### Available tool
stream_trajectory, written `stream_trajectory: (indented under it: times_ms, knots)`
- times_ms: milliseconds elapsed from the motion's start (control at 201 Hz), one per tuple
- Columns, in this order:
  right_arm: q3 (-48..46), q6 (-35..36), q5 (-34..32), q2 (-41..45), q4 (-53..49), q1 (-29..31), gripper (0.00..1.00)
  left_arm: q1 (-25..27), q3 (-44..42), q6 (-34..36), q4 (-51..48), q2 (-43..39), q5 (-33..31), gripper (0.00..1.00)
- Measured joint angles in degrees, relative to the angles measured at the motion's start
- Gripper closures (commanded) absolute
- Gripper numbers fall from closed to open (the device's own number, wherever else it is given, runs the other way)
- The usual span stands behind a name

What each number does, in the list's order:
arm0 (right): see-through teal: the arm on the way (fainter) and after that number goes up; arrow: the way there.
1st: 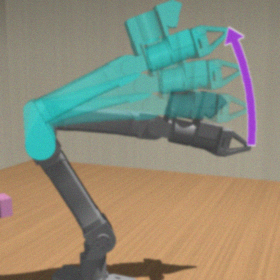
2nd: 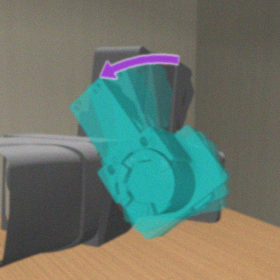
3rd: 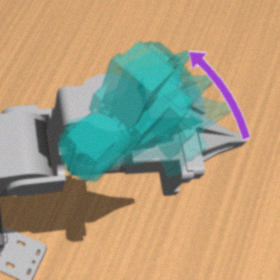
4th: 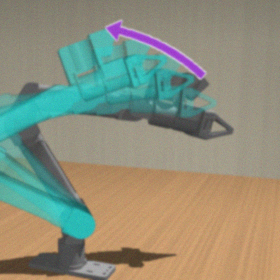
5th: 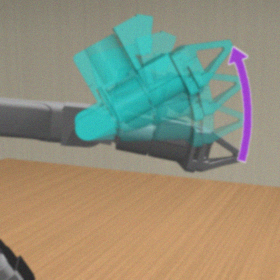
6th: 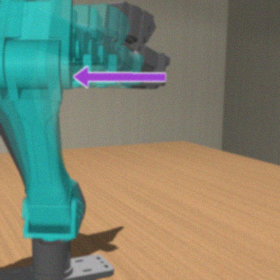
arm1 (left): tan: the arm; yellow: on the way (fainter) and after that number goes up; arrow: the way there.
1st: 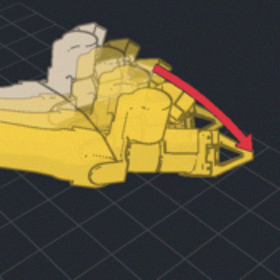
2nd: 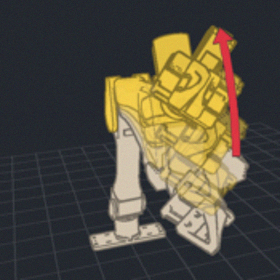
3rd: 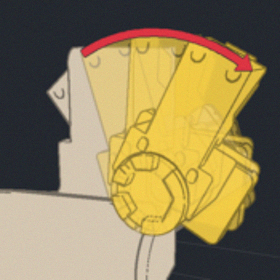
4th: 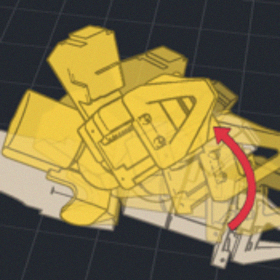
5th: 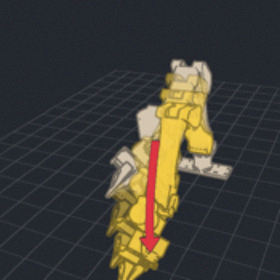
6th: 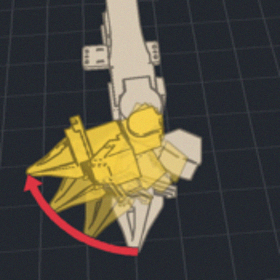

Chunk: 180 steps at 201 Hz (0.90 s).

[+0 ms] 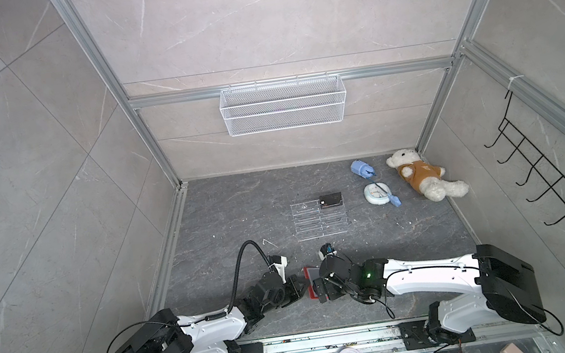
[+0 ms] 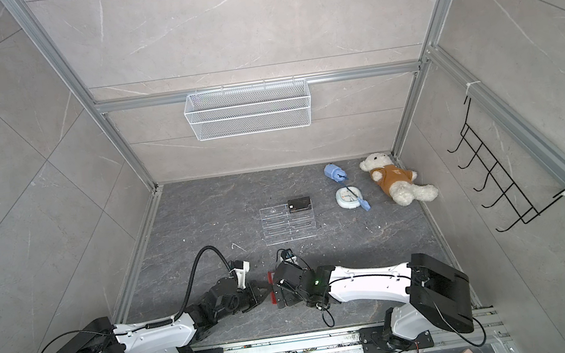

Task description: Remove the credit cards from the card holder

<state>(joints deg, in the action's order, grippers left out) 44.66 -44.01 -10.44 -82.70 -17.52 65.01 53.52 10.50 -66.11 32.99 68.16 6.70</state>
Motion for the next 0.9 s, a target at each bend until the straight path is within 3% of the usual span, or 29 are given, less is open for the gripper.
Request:
stream_trajectory:
  times_ms: [503, 896]
  knots:
    - [0.0, -0.5, 1.66, -3.56, 1.95, 0.0, 0.01, 0.24, 0.0, 0.15, -0.33, 0.0, -0.52, 1.0]
    - [-0.15, -1.46, -1.2, -3.65, 0.83, 0.0, 0.01, 0.5, 0.0, 0.33, -0.55, 0.0, -0.59, 1.0]
